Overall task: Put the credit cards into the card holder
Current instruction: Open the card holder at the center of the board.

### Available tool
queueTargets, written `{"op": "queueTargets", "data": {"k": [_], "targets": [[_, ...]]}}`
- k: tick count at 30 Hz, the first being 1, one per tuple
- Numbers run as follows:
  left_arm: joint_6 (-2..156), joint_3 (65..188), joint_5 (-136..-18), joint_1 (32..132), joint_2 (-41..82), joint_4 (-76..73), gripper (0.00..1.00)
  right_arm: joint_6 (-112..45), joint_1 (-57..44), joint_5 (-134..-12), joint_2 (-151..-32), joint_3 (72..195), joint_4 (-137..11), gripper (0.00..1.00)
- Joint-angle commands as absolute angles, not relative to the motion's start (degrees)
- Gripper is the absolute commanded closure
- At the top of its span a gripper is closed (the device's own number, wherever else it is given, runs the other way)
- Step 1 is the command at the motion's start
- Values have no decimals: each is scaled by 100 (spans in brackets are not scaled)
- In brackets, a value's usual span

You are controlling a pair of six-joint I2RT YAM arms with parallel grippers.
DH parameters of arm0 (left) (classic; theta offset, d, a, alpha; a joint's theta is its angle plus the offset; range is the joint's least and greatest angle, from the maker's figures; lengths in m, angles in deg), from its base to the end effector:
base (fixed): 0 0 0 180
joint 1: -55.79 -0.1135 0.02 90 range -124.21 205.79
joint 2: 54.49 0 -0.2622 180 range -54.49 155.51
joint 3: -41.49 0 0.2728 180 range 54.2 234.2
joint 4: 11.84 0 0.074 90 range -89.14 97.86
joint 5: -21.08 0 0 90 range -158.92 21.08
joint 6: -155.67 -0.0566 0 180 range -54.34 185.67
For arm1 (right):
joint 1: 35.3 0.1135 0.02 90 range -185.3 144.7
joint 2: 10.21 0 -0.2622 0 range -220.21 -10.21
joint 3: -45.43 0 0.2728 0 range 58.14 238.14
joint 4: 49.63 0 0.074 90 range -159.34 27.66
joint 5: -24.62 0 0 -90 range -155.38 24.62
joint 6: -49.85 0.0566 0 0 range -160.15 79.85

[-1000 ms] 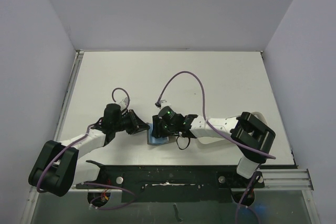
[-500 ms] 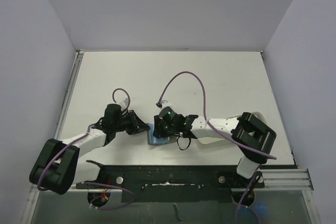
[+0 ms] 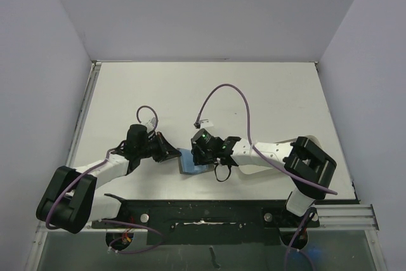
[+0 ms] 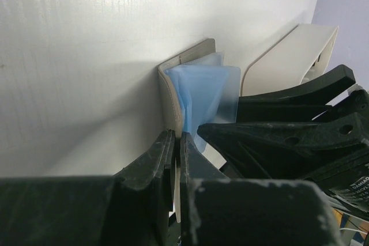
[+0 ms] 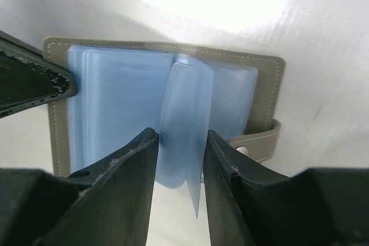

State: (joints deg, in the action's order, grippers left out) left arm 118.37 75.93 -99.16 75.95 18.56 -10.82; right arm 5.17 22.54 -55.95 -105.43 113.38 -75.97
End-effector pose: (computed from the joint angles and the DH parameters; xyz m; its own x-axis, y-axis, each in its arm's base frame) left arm 0.2262 -0.1134 0.1157 -0.8893 -0.4056 -0.2112 -0.0752 0.5853 -0.8073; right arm 0.2013 0.3027 0.1451 -0.8583 -0.0473 -0.5109 -0.2462 0.9116 0.3291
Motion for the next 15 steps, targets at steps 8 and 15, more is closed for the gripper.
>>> {"op": "queueTargets", "data": {"k": [8,15], "targets": [[11641,7827,-9878,7609,1860,-1097,100,467,2342,-4247,-10147,11834,-8701,63],[11616,7897,-9922,7609,1985,-1126,100,395,2347,-4055,-10161,11903,-9033,63]]}}
